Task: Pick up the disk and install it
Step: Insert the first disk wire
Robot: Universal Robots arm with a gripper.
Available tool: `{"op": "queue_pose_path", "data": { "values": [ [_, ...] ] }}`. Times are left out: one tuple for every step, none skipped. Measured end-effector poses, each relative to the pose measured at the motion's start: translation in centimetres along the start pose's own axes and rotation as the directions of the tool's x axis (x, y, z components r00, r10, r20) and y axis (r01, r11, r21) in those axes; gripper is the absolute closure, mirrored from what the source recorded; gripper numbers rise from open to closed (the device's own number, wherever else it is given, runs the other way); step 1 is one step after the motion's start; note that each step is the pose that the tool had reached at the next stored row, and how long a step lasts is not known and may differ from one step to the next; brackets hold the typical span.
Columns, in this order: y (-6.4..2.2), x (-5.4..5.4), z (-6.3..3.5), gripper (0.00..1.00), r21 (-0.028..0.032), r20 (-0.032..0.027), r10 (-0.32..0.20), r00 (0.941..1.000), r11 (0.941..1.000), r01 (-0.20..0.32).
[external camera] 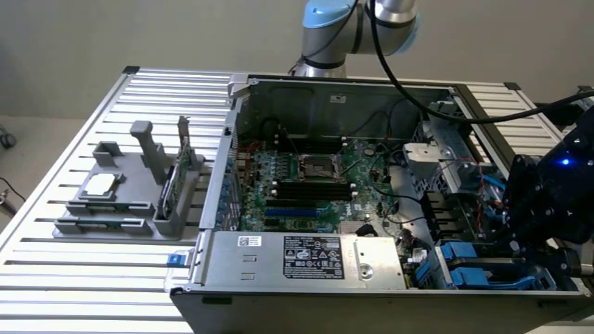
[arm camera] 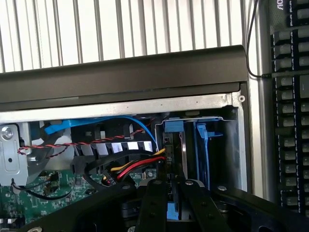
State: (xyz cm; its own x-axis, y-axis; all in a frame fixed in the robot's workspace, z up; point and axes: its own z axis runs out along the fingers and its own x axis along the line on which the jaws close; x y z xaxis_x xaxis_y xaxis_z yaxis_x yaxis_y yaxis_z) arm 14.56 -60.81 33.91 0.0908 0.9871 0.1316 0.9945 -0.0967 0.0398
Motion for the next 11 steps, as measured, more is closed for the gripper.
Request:
{"op": "queue_pose_path", "data": {
  "values": [
    [0.00, 0.00, 0.00, 0.84, 0.0001, 0.0000, -0.001, 1.0000, 1.0000, 0.001],
    [0.00, 0.00, 0.00, 0.84, 0.0002, -0.0001, -0.001, 1.0000, 1.0000, 0.001],
    [0.00, 0.00, 0.00, 0.84, 0.0003, -0.0002, -0.002, 1.0000, 1.0000, 0.002],
    [0.00, 0.00, 0.00, 0.84, 0.0005, -0.0002, -0.003, 1.0000, 1.0000, 0.003],
    [0.00, 0.00, 0.00, 0.84, 0.0006, -0.0002, -0.004, 1.0000, 1.0000, 0.004],
    [0.01, 0.00, 0.00, 0.84, 0.0007, -0.0003, -0.005, 1.0000, 1.0000, 0.005],
    [0.01, 0.00, -0.02, 0.84, 0.0008, -0.0003, -0.006, 1.0000, 1.0000, 0.006],
    [0.01, 0.00, -0.05, 0.84, 0.0009, -0.0003, -0.007, 1.0000, 1.0000, 0.007],
    [0.01, 0.00, -0.09, 0.84, 0.0010, -0.0004, -0.007, 1.0000, 1.0000, 0.007],
    [0.01, 0.01, -0.12, 0.84, 0.0010, -0.0004, -0.008, 1.0000, 1.0000, 0.008],
    [0.01, 0.02, -0.13, 0.84, 0.0011, -0.0005, -0.009, 1.0000, 1.0000, 0.009]
  ]
}}
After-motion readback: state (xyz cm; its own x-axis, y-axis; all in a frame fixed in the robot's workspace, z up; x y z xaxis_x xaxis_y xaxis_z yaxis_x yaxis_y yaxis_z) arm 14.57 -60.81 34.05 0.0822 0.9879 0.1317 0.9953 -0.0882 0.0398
